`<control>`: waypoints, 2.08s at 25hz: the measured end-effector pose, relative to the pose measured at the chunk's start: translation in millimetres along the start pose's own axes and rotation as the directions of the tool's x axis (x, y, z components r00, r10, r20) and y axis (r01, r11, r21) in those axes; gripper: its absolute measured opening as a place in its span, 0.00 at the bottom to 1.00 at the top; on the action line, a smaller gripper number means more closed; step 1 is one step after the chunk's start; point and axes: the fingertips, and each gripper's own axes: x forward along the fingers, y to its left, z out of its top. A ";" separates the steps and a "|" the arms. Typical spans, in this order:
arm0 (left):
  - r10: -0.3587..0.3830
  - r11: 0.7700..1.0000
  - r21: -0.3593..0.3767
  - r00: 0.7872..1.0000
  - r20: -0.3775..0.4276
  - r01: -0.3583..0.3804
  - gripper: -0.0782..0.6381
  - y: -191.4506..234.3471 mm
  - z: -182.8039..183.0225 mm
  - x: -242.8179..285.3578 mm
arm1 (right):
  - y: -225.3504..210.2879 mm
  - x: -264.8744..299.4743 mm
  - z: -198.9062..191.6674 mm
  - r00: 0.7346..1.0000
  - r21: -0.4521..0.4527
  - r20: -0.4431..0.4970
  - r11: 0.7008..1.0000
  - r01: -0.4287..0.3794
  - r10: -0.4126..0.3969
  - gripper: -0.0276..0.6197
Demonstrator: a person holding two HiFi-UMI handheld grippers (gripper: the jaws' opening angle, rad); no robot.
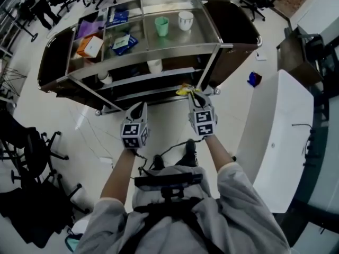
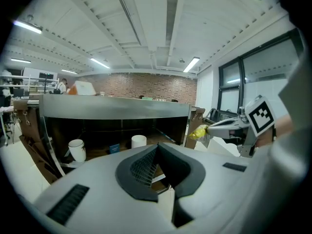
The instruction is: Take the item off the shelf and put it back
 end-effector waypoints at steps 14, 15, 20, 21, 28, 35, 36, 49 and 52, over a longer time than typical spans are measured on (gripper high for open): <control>0.076 0.997 -0.029 0.996 0.035 -0.075 0.12 31.7 -6.8 -63.8 | 27.0 -71.6 -9.0 0.999 0.095 0.054 0.995 -0.002 -0.003 0.09; 0.078 0.997 -0.031 0.996 0.036 -0.077 0.12 31.3 -7.8 -66.0 | 27.1 -73.9 -11.6 0.999 0.095 0.055 0.995 -0.004 -0.001 0.09; 0.087 0.996 -0.041 0.996 0.037 -0.085 0.12 28.0 -13.0 -76.4 | 25.4 -86.5 -17.9 0.998 0.112 0.058 0.994 -0.003 -0.004 0.09; 0.089 0.995 -0.040 0.995 0.036 -0.088 0.12 28.2 -13.5 -78.1 | 25.0 -88.2 -18.2 0.998 0.110 0.058 0.994 -0.001 -0.005 0.09; 0.138 0.990 -0.008 0.990 0.028 -0.138 0.12 29.2 -22.8 -91.5 | 27.3 -93.3 -30.1 0.999 0.124 0.046 0.992 -0.004 -0.002 0.09; 0.128 0.992 0.006 0.991 0.028 -0.128 0.12 22.9 -23.8 -93.5 | 27.9 -93.8 -30.0 0.999 0.126 0.052 0.992 -0.006 0.000 0.09; 0.127 0.992 0.007 0.992 0.028 -0.127 0.12 21.9 -23.8 -93.1 | 27.3 -93.6 -30.7 0.999 0.124 0.050 0.992 -0.006 0.000 0.09; 0.110 0.994 0.002 0.994 -0.003 -0.110 0.12 10.2 -20.3 -75.6 | 16.8 -76.6 -24.0 0.999 0.115 0.036 0.993 -0.009 0.005 0.09; 0.106 0.994 0.005 0.994 -0.006 -0.106 0.12 8.1 -14.5 -65.5 | 12.2 -61.9 -22.3 0.999 0.106 0.029 0.994 -0.020 0.017 0.09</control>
